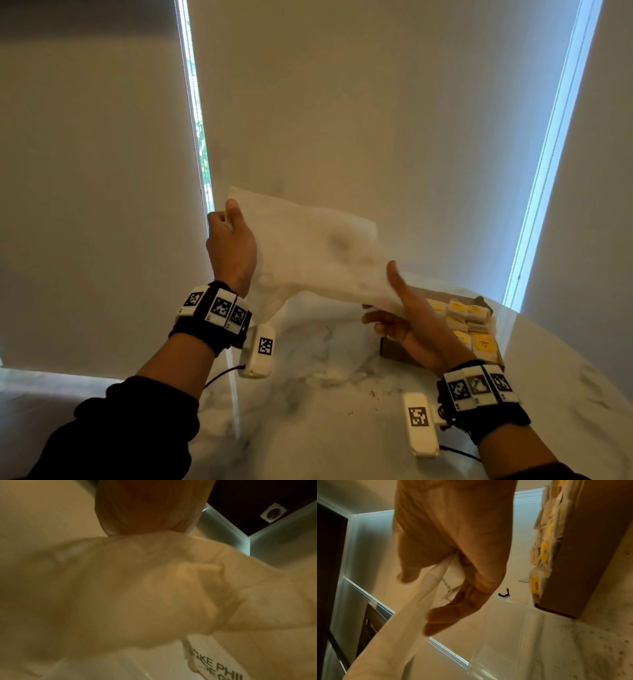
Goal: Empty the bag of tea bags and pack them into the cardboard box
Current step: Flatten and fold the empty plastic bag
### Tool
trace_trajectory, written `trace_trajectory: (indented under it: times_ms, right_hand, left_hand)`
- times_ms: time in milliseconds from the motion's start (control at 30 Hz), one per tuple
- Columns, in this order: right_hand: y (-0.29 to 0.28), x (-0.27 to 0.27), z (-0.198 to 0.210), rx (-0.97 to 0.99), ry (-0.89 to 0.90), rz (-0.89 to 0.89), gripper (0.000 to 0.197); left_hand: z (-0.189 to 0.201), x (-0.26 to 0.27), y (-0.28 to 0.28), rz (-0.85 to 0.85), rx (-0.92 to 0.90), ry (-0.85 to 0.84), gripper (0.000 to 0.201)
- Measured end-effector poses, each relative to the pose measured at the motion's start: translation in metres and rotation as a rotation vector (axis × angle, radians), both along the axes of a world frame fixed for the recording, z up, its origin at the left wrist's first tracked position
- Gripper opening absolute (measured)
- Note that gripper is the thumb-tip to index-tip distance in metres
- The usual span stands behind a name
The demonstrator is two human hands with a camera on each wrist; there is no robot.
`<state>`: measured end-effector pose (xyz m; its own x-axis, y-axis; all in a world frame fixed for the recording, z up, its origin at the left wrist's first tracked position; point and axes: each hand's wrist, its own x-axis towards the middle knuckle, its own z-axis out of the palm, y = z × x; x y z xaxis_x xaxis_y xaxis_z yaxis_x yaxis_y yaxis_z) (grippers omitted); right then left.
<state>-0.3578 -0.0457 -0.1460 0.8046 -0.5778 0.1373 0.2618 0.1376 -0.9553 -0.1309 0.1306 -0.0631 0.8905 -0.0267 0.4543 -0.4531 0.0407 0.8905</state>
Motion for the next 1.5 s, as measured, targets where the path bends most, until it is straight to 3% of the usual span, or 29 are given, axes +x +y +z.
trace_trajectory:
  times_ms: [67, 133, 233, 333, 500, 600, 700, 800, 900, 967, 1067, 1133, 1200, 1267, 1367, 1500]
  right_hand:
    - [-0.007, 0.003, -0.004, -0.038, -0.044, -0.078, 0.058]
    - [-0.017, 0.005, -0.003, 0.153, -0.220, -0.171, 0.049]
    - [-0.016, 0.007, -0.003, 0.428, -0.406, -0.063, 0.051]
    - [0.011, 0.021, -0.011, 0.417, -0.294, 0.100, 0.069]
    - [0.014, 0.030, -0.015, 0.264, -0.230, -0.034, 0.039]
    - [-0.001, 0.024, -0.016, 0.148, -0.225, -0.094, 0.027]
    - [0.003, 0.024, -0.017, 0.069, -0.183, -0.083, 0.021]
    - [0.011, 0.028, -0.018, 0.063, -0.178, -0.048, 0.024]
    - [0.016, 0.030, -0.017, 0.066, -0.195, -0.007, 0.030]
    - [0.016, 0.029, -0.017, 0.072, -0.196, 0.000, 0.032]
    - [0.016, 0.028, -0.016, 0.025, -0.169, -0.017, 0.031]
    - [0.015, 0.025, -0.014, -0.022, -0.151, -0.031, 0.029]
    - [0.011, 0.024, -0.012, -0.055, -0.149, -0.082, 0.029]
    - [0.006, 0.023, -0.011, -0.044, -0.159, -0.170, 0.039]
    - [0.006, 0.023, -0.009, -0.048, -0.201, -0.232, 0.071]
    - [0.012, 0.017, -0.007, -0.253, -0.199, -0.252, 0.118]
  left_hand:
    - [-0.004, 0.002, 0.002, -0.008, -0.026, 0.020, 0.047]
    - [-0.009, 0.002, 0.003, -0.009, -0.050, 0.041, 0.050]
    - [-0.020, -0.005, -0.001, -0.028, -0.115, 0.087, 0.053]
    - [-0.038, -0.021, -0.015, -0.072, -0.141, 0.126, 0.053]
    - [-0.059, -0.014, -0.016, -0.123, -0.074, 0.133, 0.049]
    - [-0.056, -0.003, -0.004, -0.129, 0.050, 0.079, 0.034]
    - [-0.039, 0.000, -0.001, -0.171, 0.181, -0.072, 0.049]
    - [-0.022, -0.003, -0.006, -0.224, 0.618, -0.141, 0.045]
    - [-0.024, -0.004, -0.015, -0.474, 0.794, 0.005, 0.082]
    - [-0.032, -0.003, -0.017, -0.561, 0.855, -0.006, 0.094]
    - [-0.038, -0.004, -0.011, -0.527, 0.746, -0.056, 0.059]
    - [-0.037, -0.007, -0.007, -0.523, 0.579, -0.098, 0.034]
    - [-0.031, -0.009, -0.002, -0.504, 0.392, -0.101, 0.023]
    - [-0.027, -0.009, 0.002, -0.491, 0.270, -0.110, 0.020]
    - [-0.028, -0.006, 0.006, -0.484, 0.211, -0.174, 0.015]
    - [-0.034, -0.003, 0.003, -0.476, 0.243, -0.223, 0.022]
